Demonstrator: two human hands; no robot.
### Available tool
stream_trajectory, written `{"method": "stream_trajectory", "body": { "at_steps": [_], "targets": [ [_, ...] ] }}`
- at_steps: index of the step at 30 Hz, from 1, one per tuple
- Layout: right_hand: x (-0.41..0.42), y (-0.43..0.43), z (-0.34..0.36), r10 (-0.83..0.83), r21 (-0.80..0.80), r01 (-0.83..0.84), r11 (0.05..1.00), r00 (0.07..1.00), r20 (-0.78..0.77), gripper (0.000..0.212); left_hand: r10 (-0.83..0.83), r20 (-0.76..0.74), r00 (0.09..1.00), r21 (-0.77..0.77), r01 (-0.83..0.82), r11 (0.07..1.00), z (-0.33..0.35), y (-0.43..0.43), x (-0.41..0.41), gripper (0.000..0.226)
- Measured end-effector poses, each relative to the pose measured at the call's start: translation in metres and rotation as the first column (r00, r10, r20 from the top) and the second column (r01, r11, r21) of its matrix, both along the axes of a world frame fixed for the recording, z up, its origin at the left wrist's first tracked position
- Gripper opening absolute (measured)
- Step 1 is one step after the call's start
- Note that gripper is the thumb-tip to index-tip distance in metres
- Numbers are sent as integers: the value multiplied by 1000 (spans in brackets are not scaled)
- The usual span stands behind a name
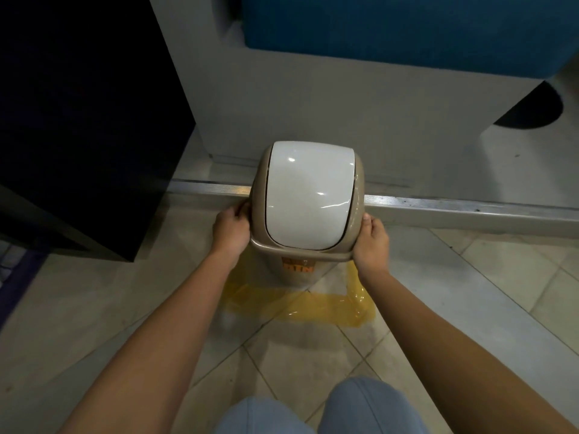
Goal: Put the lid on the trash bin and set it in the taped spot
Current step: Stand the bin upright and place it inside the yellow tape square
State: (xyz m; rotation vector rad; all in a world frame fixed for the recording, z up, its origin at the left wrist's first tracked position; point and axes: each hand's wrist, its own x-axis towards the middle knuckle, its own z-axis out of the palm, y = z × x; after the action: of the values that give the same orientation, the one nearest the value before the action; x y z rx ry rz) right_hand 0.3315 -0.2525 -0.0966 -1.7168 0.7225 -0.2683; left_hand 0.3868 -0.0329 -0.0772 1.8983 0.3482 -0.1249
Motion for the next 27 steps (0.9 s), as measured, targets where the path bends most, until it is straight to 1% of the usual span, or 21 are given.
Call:
{"method": "stream_trajectory", "body": {
  "at_steps": [4, 7, 10, 17, 19, 27],
  "targets": [
    [-1, -1, -2, -3, 25, 3, 1000, 1000, 1, 34, 6, -1, 1000, -12, -6, 1000, -3, 0, -2, 29],
    [-4, -1, -2, -20, 87, 19, 996, 1000, 16, 30, 34, 18, 999, -41, -33, 999, -4, -3, -4, 30],
    [-6, 1, -3, -19, 104, 17, 994, 1000, 18, 28, 53, 14, 999, -70, -52, 996, -5, -8, -6, 33],
    [-4, 4, 0, -24, 70, 23, 997, 1000, 14, 33, 62, -6, 998, -92, -62, 994, -10, -8, -5, 33],
    [-1, 3, 1, -36, 54, 35, 998, 999, 15, 35, 57, 4, 998, -85, -57, 995, -12, -9, -4, 33],
    [11, -2, 4, -36, 68, 33, 997, 998, 43, 32, 62, 47, 997, -50, -59, 997, -14, -15, 6, 32]
  ]
}}
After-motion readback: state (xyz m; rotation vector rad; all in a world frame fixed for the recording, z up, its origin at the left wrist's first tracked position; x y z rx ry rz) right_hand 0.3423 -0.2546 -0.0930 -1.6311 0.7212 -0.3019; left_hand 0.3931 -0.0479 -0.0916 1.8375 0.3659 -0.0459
